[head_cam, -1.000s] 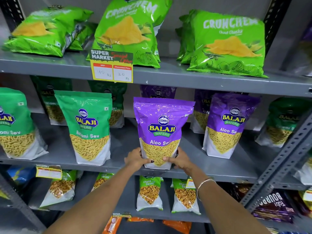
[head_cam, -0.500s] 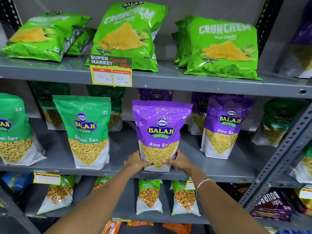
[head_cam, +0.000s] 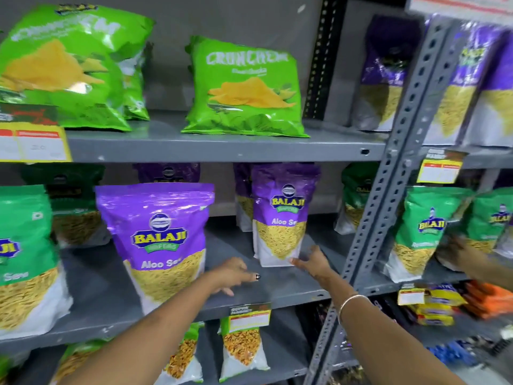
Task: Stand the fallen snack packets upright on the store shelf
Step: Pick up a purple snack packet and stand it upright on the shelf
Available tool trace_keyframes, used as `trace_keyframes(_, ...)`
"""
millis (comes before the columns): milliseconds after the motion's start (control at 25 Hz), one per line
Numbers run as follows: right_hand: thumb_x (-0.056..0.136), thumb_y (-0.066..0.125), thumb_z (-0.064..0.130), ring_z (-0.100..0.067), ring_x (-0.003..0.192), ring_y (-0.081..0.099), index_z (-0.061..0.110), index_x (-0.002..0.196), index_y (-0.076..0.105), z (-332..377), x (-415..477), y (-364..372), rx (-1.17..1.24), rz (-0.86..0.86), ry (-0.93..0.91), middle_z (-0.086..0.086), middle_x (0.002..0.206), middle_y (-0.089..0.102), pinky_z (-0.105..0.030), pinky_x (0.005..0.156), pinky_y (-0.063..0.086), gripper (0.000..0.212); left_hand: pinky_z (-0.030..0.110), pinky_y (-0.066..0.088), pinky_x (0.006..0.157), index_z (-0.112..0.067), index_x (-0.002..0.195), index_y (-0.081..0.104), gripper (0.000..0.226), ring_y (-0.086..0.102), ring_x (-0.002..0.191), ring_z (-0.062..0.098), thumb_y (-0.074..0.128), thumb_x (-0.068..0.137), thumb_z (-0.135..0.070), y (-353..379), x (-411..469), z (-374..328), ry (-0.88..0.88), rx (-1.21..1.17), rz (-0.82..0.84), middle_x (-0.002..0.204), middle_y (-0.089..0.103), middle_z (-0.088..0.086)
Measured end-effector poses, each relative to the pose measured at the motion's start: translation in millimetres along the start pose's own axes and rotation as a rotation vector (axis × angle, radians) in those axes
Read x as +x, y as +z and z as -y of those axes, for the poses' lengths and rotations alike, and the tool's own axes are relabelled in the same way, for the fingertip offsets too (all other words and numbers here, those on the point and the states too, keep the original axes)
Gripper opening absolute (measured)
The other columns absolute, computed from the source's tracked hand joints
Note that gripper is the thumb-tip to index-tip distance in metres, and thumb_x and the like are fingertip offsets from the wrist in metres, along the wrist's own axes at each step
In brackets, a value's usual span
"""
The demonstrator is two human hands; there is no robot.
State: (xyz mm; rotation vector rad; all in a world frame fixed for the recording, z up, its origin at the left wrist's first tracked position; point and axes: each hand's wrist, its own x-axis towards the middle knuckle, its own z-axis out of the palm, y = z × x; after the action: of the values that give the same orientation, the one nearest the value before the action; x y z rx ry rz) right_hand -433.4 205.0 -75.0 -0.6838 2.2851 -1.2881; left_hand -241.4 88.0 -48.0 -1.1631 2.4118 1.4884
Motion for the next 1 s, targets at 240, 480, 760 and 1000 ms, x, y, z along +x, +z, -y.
trace_keyframes(240,0.066,0.082,0.014,-0.014,0.118,0.047,0.008,0.135,0.036,-18.5,78.2,-25.2,0.159,0.213,-0.097,-0.001,0.129,0.048,-0.019,0.096,0.045,0.082,0.041,0.041,0.107,-0.009,0.140,0.031,0.121,0.049,0.126,0.027,0.087,0.037,-0.038,34.0,102.8,-29.7,0.096,-0.292,-0.399,0.133,0.052,0.004)
trace_keyframes(480,0.051,0.084,0.018,-0.028,0.116,0.055,0.023,0.109,0.042,-25.5,82.7,-12.0,0.229,0.286,-0.146,-0.012,0.127,0.058,-0.047,0.102,0.045,0.073,0.049,0.051,0.092,-0.011,0.095,0.052,0.056,0.062,0.099,0.029,0.082,0.048,-0.010,56.5,107.3,-27.0,0.052,-0.456,-0.543,0.108,0.066,0.020)
trace_keyframes(760,0.063,0.081,0.004,-0.025,0.112,0.054,0.003,0.122,0.039,-39.8,38.9,-32.4,0.234,0.354,-0.126,-0.009,0.115,0.058,-0.047,0.104,0.043,0.072,0.046,0.050,0.090,-0.020,0.071,0.050,0.037,0.059,0.088,0.023,0.077,0.065,0.004,78.2,55.8,-28.8,0.060,-0.408,-0.536,0.088,0.062,0.011)
trace_keyframes(1000,0.055,0.086,0.020,-0.025,0.114,0.057,0.006,0.118,0.044,-39.2,15.0,-42.1,0.192,0.351,-0.134,-0.007,0.117,0.062,-0.046,0.102,0.046,0.077,0.045,0.051,0.093,-0.021,0.069,0.049,0.037,0.059,0.091,0.024,0.079,0.065,0.000,82.4,38.0,-28.7,0.031,-0.337,-0.522,0.101,0.065,0.017)
